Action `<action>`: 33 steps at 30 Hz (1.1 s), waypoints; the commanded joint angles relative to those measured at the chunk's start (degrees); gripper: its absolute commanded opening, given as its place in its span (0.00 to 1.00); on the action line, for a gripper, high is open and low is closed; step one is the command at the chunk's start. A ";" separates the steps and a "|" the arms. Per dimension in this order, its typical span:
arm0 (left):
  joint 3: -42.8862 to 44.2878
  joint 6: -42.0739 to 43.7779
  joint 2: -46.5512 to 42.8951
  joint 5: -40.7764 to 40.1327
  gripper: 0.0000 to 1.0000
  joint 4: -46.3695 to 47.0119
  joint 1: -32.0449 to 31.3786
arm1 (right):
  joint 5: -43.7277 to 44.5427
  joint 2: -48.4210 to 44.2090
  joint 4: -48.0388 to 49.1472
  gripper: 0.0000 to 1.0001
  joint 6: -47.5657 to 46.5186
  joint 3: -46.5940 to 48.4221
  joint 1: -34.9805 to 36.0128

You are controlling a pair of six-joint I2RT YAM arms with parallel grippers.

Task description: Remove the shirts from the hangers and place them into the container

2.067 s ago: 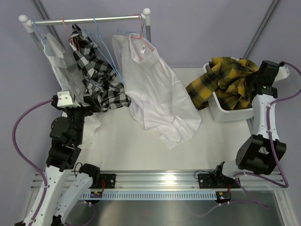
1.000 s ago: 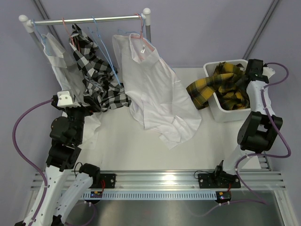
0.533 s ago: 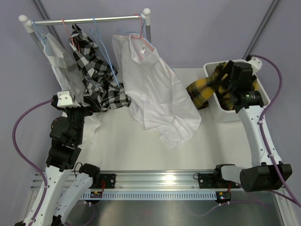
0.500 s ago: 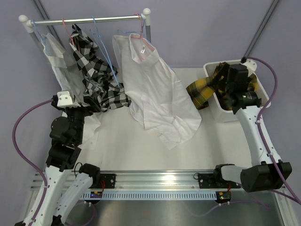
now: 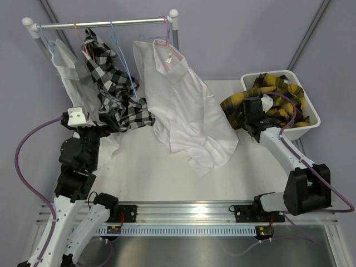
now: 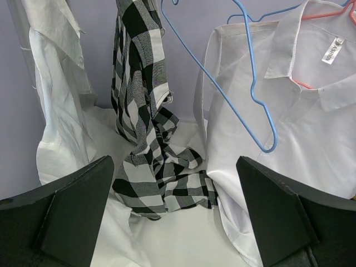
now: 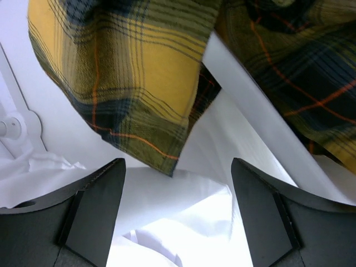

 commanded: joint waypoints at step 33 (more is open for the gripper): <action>-0.09 0.75 -0.60 -1.79 0.99 3.44 0.25 | 5.40 6.88 -4.54 0.00 -9.23 33.36 -10.17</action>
